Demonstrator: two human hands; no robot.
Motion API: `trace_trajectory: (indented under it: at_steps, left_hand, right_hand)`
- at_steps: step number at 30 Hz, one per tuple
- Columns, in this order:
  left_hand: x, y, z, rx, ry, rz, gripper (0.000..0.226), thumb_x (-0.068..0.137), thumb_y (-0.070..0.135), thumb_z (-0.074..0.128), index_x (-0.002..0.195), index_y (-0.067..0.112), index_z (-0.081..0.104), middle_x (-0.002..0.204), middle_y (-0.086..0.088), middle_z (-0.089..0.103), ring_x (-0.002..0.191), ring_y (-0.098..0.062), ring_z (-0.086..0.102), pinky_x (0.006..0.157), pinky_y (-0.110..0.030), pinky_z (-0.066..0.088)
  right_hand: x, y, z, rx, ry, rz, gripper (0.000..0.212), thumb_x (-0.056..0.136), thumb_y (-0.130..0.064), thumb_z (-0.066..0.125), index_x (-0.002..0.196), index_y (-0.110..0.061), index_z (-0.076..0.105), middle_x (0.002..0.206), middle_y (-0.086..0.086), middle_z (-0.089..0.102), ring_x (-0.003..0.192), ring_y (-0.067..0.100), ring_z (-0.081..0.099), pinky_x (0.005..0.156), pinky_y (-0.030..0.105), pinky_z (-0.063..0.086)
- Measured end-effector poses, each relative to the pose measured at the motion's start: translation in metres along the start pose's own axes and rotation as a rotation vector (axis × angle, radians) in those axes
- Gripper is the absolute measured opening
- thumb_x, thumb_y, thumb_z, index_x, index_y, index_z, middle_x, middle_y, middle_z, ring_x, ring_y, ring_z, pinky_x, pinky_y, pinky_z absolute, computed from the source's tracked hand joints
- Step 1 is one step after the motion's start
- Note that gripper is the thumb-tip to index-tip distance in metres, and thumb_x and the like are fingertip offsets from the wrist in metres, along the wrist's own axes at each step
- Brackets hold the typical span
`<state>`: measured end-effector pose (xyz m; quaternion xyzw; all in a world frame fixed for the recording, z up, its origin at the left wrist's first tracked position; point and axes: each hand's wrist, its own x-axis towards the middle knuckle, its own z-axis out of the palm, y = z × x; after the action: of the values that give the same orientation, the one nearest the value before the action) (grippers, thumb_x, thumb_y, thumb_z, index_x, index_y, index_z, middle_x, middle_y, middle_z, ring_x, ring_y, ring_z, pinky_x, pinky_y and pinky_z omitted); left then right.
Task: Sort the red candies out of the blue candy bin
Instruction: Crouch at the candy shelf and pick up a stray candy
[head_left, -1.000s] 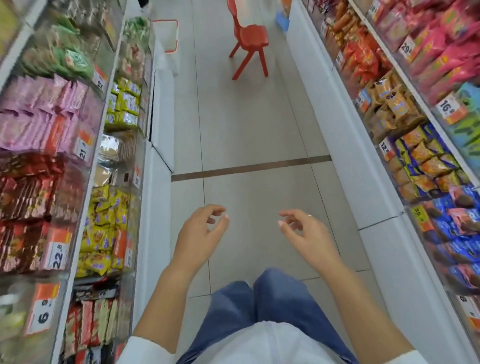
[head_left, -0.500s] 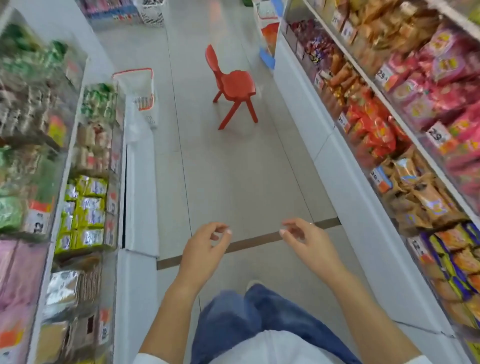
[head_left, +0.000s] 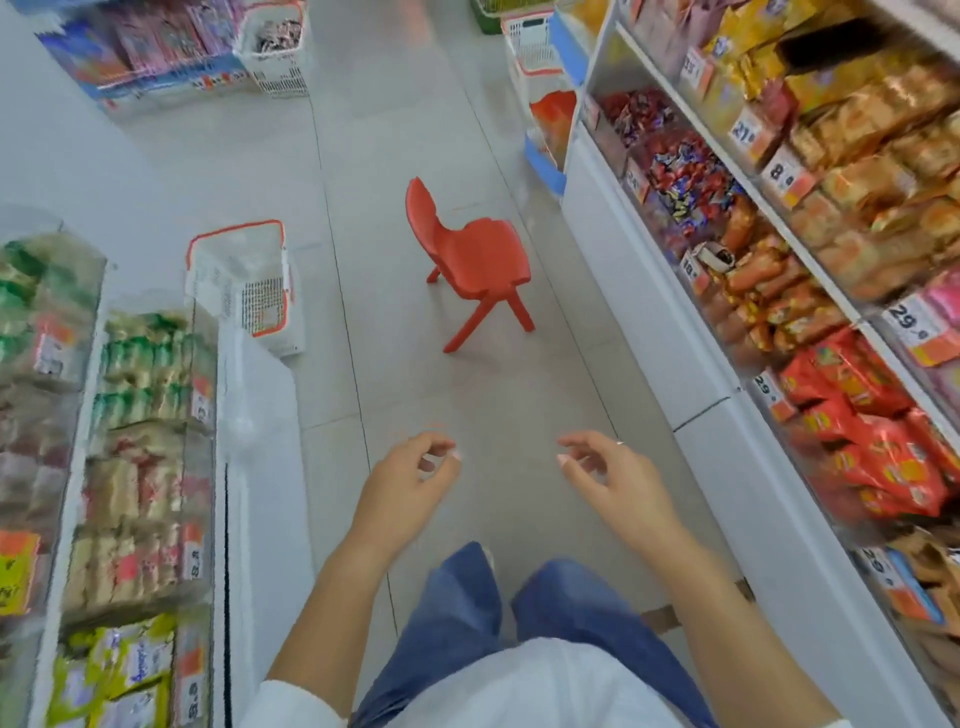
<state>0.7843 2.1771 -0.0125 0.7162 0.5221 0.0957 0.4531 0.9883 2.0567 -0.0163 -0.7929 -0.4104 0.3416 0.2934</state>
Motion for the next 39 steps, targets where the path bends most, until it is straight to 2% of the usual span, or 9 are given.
trace_trajectory:
  at_steps: [6,11,13,15,20,24,30,33,39]
  left_hand:
    - [0.187,0.093,-0.001,-0.001,-0.09,0.076,0.013,0.091,0.036,0.057,0.102,0.034,0.064,0.099,0.019,0.062,0.091,0.003,0.056,0.07,-0.006,0.038]
    - [0.343,0.159,0.027,0.026,-0.132,0.13,0.014,0.091,0.032,0.058,0.102,0.031,0.065,0.097,0.014,0.064,0.088,0.003,0.058,0.074,-0.006,0.041]
    - [0.397,0.189,0.04,0.011,-0.156,0.131,0.013,0.091,0.027,0.06,0.102,0.027,0.065,0.1,0.01,0.064,0.088,0.003,0.057,0.078,-0.011,0.043]
    - [0.45,0.222,0.051,0.026,-0.174,0.16,0.013,0.09,0.023,0.061,0.102,0.024,0.066,0.102,0.008,0.064,0.088,0.007,0.056,0.077,-0.005,0.04]
    - [0.566,0.29,0.061,0.148,-0.259,0.199,0.017,0.09,0.03,0.059,0.105,0.026,0.065,0.102,0.016,0.063,0.09,0.006,0.058,0.084,-0.015,0.042]
    - [0.654,0.337,0.071,0.126,-0.342,0.243,0.014,0.083,0.046,0.055,0.094,0.039,0.061,0.092,0.019,0.065,0.085,0.011,0.058,0.068,-0.001,0.039]
    - [0.824,0.383,0.094,0.289,-0.482,0.358,0.005,0.084,0.047,0.054,0.087,0.045,0.057,0.098,0.015,0.065,0.083,0.0,0.06,0.08,-0.027,0.049]
    - [0.92,0.4,0.109,0.415,-0.563,0.417,0.009,0.091,0.033,0.057,0.099,0.035,0.061,0.105,0.011,0.064,0.085,-0.004,0.058,0.079,-0.025,0.046]
    - [1.054,0.412,0.146,0.605,-0.625,0.488,0.023,0.088,0.034,0.061,0.11,0.026,0.065,0.107,0.009,0.063,0.091,-0.011,0.059,0.081,-0.023,0.044]
  right_hand:
    - [0.138,0.009,-0.063,0.055,0.098,0.175,0.014,0.091,-0.035,0.056,0.105,-0.037,0.059,0.089,-0.02,0.061,0.084,-0.005,0.056,0.068,0.008,0.04]
    - [0.28,0.042,-0.134,0.055,0.147,0.286,0.023,0.092,-0.035,0.055,0.114,-0.03,0.06,0.1,-0.009,0.064,0.092,0.011,0.059,0.08,0.025,0.046]
    - [0.332,0.049,-0.166,0.019,0.133,0.31,0.025,0.091,-0.039,0.054,0.114,-0.032,0.059,0.099,-0.011,0.064,0.094,0.012,0.06,0.085,0.03,0.049]
    - [0.383,0.047,-0.201,0.021,0.138,0.308,0.023,0.091,-0.037,0.055,0.113,-0.031,0.06,0.096,-0.013,0.062,0.091,0.009,0.059,0.087,0.031,0.049]
    - [0.492,0.025,-0.268,0.094,0.191,0.271,0.019,0.09,-0.031,0.058,0.109,-0.03,0.061,0.093,-0.014,0.062,0.089,0.005,0.059,0.085,0.03,0.049]
    - [0.568,0.017,-0.305,0.135,0.271,0.248,0.02,0.09,-0.034,0.058,0.11,-0.033,0.061,0.091,-0.019,0.062,0.088,-0.002,0.058,0.082,0.025,0.048]
    - [0.69,0.023,-0.324,0.126,0.46,0.323,0.018,0.091,-0.037,0.055,0.109,-0.035,0.059,0.092,-0.022,0.063,0.087,-0.004,0.058,0.077,0.018,0.047]
    - [0.758,0.037,-0.316,0.144,0.519,0.44,0.022,0.092,-0.037,0.055,0.112,-0.032,0.06,0.093,-0.021,0.063,0.088,-0.003,0.059,0.081,0.024,0.05]
    - [0.851,0.063,-0.292,0.223,0.547,0.568,0.021,0.09,-0.031,0.059,0.11,-0.028,0.064,0.094,-0.014,0.067,0.09,0.004,0.062,0.082,0.025,0.049]
